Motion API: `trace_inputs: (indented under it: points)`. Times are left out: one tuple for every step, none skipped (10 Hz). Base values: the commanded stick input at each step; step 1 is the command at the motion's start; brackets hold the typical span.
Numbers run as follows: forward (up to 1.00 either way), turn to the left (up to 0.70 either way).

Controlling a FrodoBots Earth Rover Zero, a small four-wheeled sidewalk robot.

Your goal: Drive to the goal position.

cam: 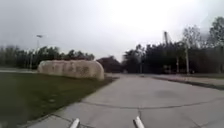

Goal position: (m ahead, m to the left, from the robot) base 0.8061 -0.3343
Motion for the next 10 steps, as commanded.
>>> trace_inputs:
  points:
    - [0.00,-0.01]
    - [0.00,-0.18]
    - [0.00,-0.35]
    - [0.00,-0.51]
    - [0.00,-0.68]
    - [0.00,-0.85]
    - [0.00,-0.94]
    - [0.00,-0.18]
    - [0.00,0.00]
    - [0.00,0.00]
